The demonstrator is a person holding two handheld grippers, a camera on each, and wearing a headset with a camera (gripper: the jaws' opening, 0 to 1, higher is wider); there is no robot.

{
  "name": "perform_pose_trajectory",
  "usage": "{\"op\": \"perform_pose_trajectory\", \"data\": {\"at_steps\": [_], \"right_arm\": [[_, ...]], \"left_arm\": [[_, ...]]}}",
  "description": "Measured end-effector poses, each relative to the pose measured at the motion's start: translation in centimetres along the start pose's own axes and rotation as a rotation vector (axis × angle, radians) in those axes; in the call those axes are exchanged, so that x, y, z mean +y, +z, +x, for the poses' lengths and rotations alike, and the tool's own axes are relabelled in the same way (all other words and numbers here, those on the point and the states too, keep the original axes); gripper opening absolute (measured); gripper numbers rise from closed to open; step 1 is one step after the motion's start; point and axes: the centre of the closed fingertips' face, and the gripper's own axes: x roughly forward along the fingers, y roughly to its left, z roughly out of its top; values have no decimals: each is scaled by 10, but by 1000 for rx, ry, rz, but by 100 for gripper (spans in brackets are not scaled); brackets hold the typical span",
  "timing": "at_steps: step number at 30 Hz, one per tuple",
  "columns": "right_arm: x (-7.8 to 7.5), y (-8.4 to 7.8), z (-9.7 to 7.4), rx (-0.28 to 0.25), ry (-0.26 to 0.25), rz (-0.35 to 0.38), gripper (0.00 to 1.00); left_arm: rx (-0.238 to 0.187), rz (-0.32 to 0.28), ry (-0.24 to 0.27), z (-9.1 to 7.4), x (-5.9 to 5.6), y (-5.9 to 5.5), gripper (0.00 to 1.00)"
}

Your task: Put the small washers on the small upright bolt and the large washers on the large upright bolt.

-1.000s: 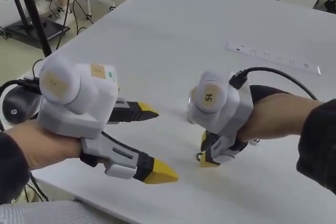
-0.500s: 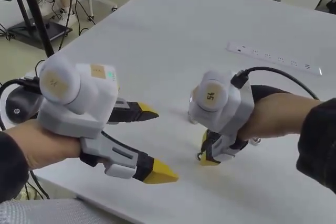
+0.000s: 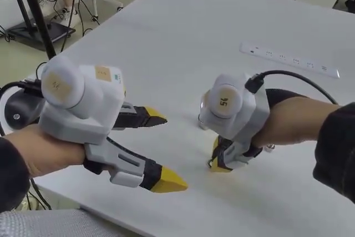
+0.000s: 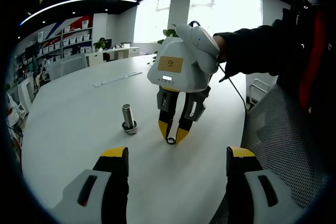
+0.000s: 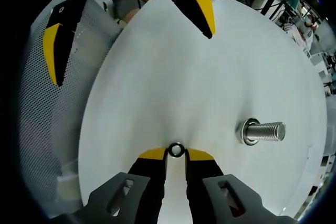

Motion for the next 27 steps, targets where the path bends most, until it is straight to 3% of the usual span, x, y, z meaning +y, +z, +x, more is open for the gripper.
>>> {"op": "perform_pose_trajectory", "data": {"at_steps": [12, 27], "right_arm": [[0, -7, -2, 16, 1, 16, 14], [1, -19, -21, -6, -12, 69, 14]], "left_arm": [[6, 8, -5, 1, 1, 0, 76], [6, 21, -31, 12, 0, 6, 76]]}}
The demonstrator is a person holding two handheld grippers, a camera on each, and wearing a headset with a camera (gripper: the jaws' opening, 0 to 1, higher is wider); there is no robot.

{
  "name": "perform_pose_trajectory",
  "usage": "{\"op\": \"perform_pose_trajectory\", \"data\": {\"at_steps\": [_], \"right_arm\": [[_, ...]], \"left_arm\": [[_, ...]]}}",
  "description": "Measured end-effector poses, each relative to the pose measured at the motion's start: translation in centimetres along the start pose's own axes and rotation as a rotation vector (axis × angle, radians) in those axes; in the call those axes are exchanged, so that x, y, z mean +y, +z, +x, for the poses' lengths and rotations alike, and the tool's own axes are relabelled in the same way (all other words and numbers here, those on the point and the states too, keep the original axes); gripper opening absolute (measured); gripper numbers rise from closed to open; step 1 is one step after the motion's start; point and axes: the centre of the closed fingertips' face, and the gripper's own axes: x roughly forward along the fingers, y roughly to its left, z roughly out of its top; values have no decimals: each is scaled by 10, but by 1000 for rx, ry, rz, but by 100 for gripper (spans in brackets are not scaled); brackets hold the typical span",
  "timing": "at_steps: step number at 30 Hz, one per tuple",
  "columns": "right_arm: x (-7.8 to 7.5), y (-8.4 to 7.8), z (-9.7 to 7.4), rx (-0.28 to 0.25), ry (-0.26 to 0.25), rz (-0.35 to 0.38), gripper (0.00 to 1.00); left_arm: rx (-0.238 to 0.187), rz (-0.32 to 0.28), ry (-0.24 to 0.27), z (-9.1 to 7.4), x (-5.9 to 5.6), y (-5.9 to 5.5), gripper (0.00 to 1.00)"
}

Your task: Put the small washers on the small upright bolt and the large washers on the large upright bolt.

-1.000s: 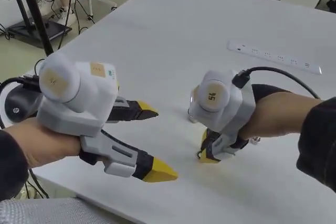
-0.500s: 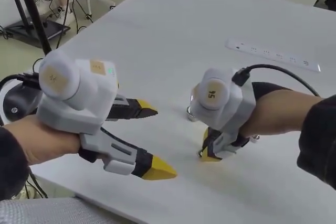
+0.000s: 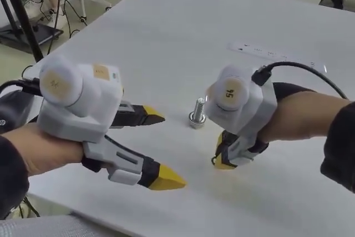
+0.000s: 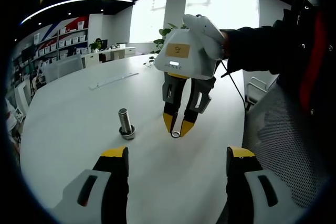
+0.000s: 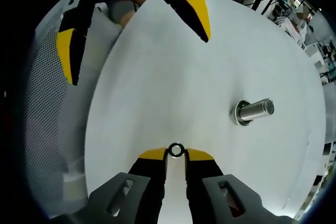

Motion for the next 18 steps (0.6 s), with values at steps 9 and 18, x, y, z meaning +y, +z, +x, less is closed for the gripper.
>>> {"op": "perform_pose_trajectory", "data": {"at_steps": [9, 18], "right_arm": [[0, -14, -19, -4, -30, 28, 14], [2, -28, -34, -13, -44, 71, 14]], "left_arm": [[4, 11, -22, 7, 1, 3, 76], [7, 25, -41, 12, 0, 8, 76]]}}
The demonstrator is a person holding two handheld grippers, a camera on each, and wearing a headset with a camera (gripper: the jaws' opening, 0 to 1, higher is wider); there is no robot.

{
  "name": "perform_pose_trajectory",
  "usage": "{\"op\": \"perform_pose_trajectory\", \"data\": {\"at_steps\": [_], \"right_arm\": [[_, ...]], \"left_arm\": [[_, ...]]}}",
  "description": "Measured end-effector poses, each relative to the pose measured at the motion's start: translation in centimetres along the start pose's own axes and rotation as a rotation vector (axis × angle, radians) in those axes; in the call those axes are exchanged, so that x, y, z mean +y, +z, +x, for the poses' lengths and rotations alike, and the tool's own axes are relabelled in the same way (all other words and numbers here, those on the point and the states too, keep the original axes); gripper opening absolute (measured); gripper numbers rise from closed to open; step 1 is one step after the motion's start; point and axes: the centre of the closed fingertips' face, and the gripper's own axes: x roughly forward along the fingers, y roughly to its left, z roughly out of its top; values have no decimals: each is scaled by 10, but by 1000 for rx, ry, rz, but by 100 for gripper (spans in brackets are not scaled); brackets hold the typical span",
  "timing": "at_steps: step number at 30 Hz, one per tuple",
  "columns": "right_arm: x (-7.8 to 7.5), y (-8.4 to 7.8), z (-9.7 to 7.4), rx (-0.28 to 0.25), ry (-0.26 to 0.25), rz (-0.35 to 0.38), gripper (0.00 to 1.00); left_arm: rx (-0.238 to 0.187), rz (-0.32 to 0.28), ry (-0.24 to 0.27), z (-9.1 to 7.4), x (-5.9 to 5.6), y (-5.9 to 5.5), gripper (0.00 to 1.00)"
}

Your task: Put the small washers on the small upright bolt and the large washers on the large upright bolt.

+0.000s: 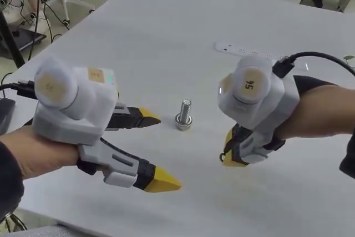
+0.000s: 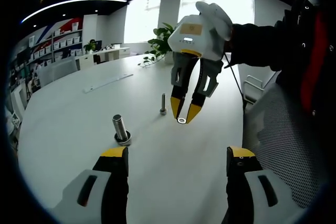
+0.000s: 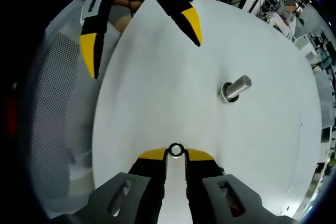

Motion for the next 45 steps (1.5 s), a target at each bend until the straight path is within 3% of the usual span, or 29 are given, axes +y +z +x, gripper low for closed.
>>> {"op": "perform_pose_trajectory", "data": {"at_steps": [25, 38, 45], "right_arm": [[-17, -42, -37, -4, -73, 113, 14], [-36, -49, -54, -22, -117, 144, 14], [-45, -44, -56, -27, -127, 136, 14]], "left_arm": [[2, 16, -36, 14, 0, 6, 76], [7, 14, -49, 21, 1, 4, 76], [9, 9, -51, 23, 2, 3, 76]]}}
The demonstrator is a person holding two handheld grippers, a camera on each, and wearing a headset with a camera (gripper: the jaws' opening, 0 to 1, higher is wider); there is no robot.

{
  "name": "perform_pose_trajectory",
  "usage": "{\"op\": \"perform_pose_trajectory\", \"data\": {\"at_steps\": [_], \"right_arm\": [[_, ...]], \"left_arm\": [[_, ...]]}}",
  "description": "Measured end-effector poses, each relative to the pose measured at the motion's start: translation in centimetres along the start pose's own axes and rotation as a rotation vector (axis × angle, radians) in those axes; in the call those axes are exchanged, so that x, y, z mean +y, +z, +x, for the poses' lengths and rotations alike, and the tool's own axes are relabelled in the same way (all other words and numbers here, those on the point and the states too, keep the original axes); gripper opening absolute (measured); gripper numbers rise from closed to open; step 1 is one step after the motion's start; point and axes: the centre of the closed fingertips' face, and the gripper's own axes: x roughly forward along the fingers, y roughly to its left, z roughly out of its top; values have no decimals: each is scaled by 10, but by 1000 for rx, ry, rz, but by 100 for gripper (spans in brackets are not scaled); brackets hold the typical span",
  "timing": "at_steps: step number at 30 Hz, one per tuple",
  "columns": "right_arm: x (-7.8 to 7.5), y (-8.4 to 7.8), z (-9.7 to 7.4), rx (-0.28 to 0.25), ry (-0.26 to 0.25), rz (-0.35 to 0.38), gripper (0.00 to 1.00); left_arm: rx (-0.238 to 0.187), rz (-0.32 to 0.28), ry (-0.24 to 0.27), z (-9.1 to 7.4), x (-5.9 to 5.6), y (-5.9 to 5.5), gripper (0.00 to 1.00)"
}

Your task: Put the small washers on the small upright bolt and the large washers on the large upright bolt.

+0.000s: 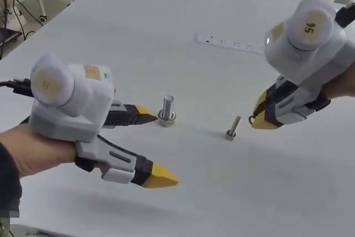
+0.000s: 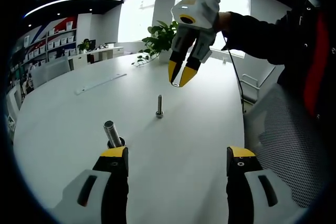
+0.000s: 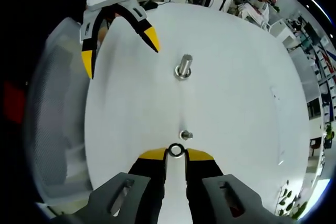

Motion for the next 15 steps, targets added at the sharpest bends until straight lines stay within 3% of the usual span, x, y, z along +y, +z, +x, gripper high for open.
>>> {"op": "perform_pose_trajectory", "data": {"at_steps": [15], "right_arm": [[-11, 9, 13, 19, 22, -32, 14]], "left_arm": [[-8, -30, 15, -1, 6, -4, 76]]}}
